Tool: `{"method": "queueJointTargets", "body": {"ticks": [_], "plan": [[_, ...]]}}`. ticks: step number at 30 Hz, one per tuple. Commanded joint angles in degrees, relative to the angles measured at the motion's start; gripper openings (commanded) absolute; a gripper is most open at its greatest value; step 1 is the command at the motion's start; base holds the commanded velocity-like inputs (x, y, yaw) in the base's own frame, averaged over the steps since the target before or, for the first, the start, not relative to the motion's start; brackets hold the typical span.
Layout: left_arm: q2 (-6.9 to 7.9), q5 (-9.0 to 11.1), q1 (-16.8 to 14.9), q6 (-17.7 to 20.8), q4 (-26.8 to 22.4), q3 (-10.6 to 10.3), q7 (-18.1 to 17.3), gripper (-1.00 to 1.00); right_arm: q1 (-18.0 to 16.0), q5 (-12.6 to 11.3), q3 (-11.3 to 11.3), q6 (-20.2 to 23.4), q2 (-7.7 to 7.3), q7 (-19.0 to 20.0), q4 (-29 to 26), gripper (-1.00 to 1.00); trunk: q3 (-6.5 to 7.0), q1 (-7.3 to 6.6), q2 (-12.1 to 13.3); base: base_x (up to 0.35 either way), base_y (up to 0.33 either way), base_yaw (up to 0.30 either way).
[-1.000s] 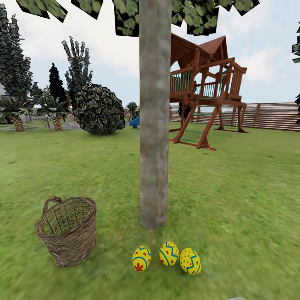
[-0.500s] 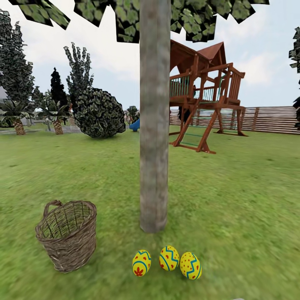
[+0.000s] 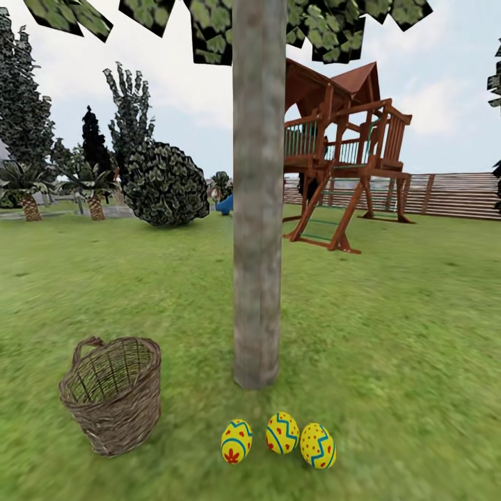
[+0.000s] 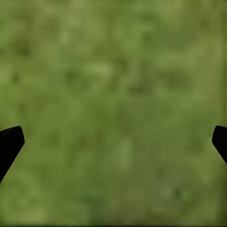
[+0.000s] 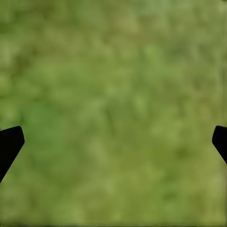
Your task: Take the three Easter eggs out of the wicker basket on the lawn in the garden, then place them on the lawn next to a single tree (choose any tree) so that all three eggs are next to the same tree and none are left in the basket.
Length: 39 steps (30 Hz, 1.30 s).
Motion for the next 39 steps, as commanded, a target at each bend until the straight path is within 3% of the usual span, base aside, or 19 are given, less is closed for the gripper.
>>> {"method": "queueJointTargets", "body": {"ticks": [1, 9, 16, 39], "plan": [[0.07, 0.58, 0.0, 0.21, -0.14, -0.47, 0.45, 1.0, 0.01, 0.33, 0.25, -0.6, 0.03, -0.15, 0.09, 1.0, 0.03, -0.24, 0.39, 0.0, 0.0, 0.0], [-0.25, 0.63, 0.0, 0.2, 0.91, -0.46, 0.45, 1.0, 0.06, 0.29, 0.26, -1.11, 0.13, -0.15, 0.09, 1.0, 0.72, -2.0, 3.59, 0.0, 0.0, 0.0], [-0.97, 0.64, -0.01, 0.2, 1.37, -0.38, 0.45, 1.0, 0.06, 0.19, 0.26, -1.12, 1.34, -0.15, 0.09, 1.0, 1.33, -3.53, 6.4, 0.0, 0.0, 0.0], [-1.16, 0.64, 0.0, 0.2, 1.46, -0.38, 0.45, 1.0, 0.06, 0.1, 0.17, -1.12, 1.24, -0.15, 0.0, 1.0, 3.31, -8.59, 15.63, 0.0, 0.0, 0.0]]}}
